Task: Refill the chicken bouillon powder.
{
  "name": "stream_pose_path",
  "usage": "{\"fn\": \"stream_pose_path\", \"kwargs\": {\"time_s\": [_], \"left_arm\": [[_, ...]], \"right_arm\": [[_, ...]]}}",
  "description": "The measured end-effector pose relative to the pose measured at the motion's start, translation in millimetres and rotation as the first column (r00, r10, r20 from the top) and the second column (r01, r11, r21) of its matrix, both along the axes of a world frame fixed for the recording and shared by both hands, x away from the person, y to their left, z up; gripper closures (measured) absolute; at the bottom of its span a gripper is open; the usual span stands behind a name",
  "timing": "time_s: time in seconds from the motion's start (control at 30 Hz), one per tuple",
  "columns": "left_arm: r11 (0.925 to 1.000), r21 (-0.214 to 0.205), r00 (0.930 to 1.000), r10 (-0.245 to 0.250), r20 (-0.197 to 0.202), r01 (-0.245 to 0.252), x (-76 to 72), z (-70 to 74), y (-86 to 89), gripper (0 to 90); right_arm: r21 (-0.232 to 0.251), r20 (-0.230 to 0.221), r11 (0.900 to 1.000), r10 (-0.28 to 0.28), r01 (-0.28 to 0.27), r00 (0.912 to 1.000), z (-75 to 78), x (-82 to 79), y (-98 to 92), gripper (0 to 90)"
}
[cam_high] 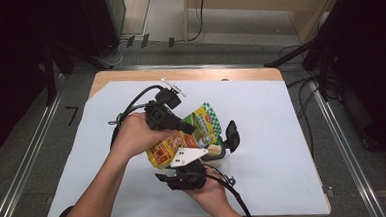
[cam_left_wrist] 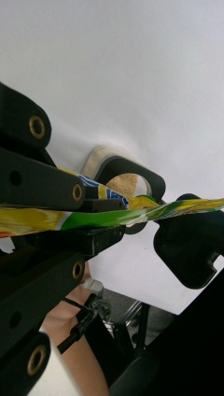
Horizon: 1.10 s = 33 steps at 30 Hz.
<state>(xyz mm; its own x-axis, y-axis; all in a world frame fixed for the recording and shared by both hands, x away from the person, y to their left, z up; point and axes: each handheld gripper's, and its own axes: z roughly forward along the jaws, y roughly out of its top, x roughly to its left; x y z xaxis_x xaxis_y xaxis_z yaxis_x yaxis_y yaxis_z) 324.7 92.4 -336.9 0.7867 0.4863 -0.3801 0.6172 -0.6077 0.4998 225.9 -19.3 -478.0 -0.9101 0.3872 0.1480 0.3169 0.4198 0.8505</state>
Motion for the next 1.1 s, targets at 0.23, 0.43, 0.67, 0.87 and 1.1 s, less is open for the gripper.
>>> {"fn": "stream_pose_path", "kwargs": {"time_s": [0.23, 0.43, 0.67, 0.87, 1.1], "left_arm": [[0.9999, -0.013, 1.0, -0.005, 0.001, 0.005, -0.7, 0.9, 3.3, 88.1], [0.9999, -0.015, 0.9999, 0.001, -0.015, -0.002, -0.3, -0.9, 10.3, 88.3], [0.9998, -0.006, 0.9992, 0.018, -0.035, -0.018, -0.7, -6.2, 20.5, 88.2], [0.9998, -0.013, 0.9985, 0.014, -0.053, -0.015, -0.4, -8.1, 25.7, 88.1], [0.9999, -0.011, 0.9973, 0.011, -0.072, -0.011, 1.9, -12.5, 26.3, 87.0]], "right_arm": [[-0.005, 0.006, 1.0, -0.002, 0.002, 1.0, -0.3, 0.3, -0.2, 59.6], [-0.015, -0.004, 0.9998, -0.011, 0.011, 0.9999, -3.6, 2.1, -0.7, 59.1], [-0.028, -0.019, 0.9995, -0.016, 0.015, 0.9997, -7.6, 1.1, 1.2, 59.3], [-0.031, -0.018, 0.9994, -0.017, 0.017, 0.9997, -8.2, 2.6, 1.0, 58.7], [-0.058, -0.035, 0.998, -0.028, 0.026, 0.999, -13.7, 4.4, 1.8, 57.8]]}}
